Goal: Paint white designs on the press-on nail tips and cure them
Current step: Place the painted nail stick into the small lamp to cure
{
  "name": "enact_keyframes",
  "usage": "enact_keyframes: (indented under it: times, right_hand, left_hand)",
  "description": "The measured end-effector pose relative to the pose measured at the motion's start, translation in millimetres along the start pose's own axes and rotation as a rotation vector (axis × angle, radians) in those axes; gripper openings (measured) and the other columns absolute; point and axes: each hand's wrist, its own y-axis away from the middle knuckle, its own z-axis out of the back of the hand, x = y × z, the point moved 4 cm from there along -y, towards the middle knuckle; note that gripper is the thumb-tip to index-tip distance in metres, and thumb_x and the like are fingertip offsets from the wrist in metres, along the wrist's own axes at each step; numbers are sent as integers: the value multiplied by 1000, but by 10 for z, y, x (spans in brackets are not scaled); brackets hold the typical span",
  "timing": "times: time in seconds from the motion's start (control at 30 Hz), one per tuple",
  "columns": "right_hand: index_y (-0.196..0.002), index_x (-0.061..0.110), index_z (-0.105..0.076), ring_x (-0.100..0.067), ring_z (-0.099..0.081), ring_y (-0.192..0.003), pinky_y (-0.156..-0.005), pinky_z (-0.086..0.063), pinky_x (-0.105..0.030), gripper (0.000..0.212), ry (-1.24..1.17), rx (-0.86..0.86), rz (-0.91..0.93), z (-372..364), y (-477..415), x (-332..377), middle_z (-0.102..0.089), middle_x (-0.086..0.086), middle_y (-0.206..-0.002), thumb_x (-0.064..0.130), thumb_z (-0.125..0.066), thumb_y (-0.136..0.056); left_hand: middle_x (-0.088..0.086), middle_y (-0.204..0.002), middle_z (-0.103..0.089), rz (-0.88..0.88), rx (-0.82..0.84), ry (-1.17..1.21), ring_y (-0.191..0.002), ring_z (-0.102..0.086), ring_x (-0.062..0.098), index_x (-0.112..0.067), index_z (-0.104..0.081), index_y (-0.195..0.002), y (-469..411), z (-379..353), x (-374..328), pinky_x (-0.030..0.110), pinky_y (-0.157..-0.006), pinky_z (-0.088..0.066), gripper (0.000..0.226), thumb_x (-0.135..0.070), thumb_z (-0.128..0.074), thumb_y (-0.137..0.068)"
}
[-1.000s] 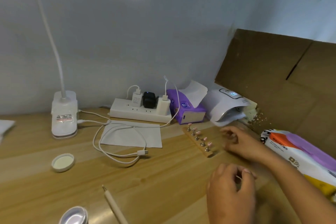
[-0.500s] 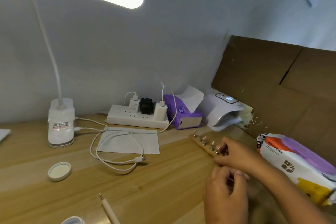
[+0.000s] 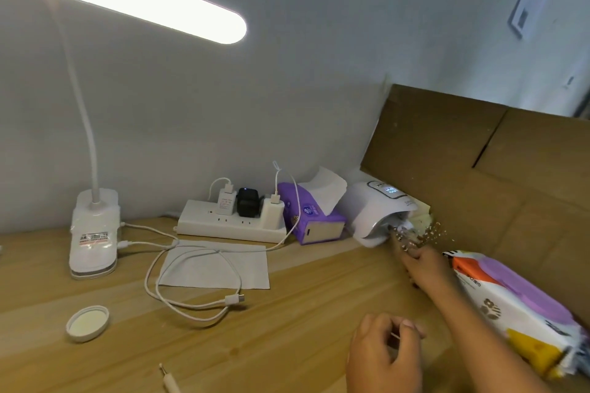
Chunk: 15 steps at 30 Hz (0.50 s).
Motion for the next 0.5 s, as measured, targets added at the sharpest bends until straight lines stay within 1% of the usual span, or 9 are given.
enact_keyframes:
  times: [0.07,0.1,0.17,0.23,0.3,0.33,0.4,0.43,0.5]
  right_hand:
    - [-75,4,-61,-30,-55,-69,-64,-40,-33,28,74,-66,8,-52,-157,84,-58,-17,-73,24,-60,-94]
    - [-72,9,-54,-29,-48,-71,-66,-37,-33,26,104,-93,23,-73,-243,129,-53,-17,-75,23,-61,-93]
    - [-79,6,-45,-29,-42,-74,-67,-36,-33,26,141,-85,42,-130,-396,198,-49,-17,-79,22,-60,-93]
    - [-93,-3,-58,-35,-59,-86,-74,-44,-35,25,178,-75,1,-185,-517,213,-61,-25,-92,21,-56,-95]
    - [-106,-10,-61,-37,-62,-103,-83,-46,-36,29,169,-121,-47,-206,-595,211,-63,-29,-107,16,-55,-96]
    - [-105,-10,-61,-37,-61,-102,-82,-45,-36,26,121,-143,-46,-228,-624,219,-62,-29,-106,13,-55,-96]
    - [-97,-6,-53,-31,-55,-89,-68,-40,-32,6,-49,-155,-43,-276,-646,244,-56,-22,-83,-1,-51,-93]
    - [-96,-3,-49,-30,-50,-85,-61,-35,-29,8,-143,-169,-38,-294,-652,246,-50,-17,-75,-8,-48,-90]
    - [-104,3,-48,-28,-47,-83,-61,-30,-30,19,-315,-258,-20,-321,-600,246,-50,-18,-80,-8,-48,-88]
  left_hand:
    - [-23,-78,-63,-18,25,-2,-60,-52,0,-44,-64,-51,-2,-23,49,15,-62,-42,42,-18,-67,-84]
    - [-18,-76,-65,-30,28,2,-57,-51,0,-41,-65,-52,-11,-31,53,15,-60,-41,38,-18,-68,-82]
    - [-9,-65,-65,-83,-8,17,-51,-48,-1,-30,-67,-54,-39,-31,52,15,-55,-40,24,-23,-67,-77]
    - [-2,-58,-64,-117,-60,41,-49,-46,-2,-18,-65,-53,-84,-43,46,13,-52,-37,25,-37,-57,-68]
    - [0,-57,-63,-142,-60,61,-49,-47,-1,-20,-63,-50,-89,-76,39,11,-52,-36,29,-42,-51,-64]
    - [-1,-58,-63,-147,-51,71,-48,-48,0,-25,-62,-48,-102,-85,43,11,-52,-35,25,-41,-51,-64]
    - [-2,-61,-65,-163,-35,74,-50,-50,0,-28,-62,-48,-114,-92,64,10,-52,-36,23,-41,-51,-64]
    - [-3,-62,-66,-166,-19,88,-51,-50,0,-27,-64,-50,-114,-102,82,10,-53,-36,26,-44,-50,-63]
    - [-3,-66,-66,-155,9,97,-53,-50,-1,-26,-67,-52,-102,-120,116,11,-56,-39,32,-50,-47,-60]
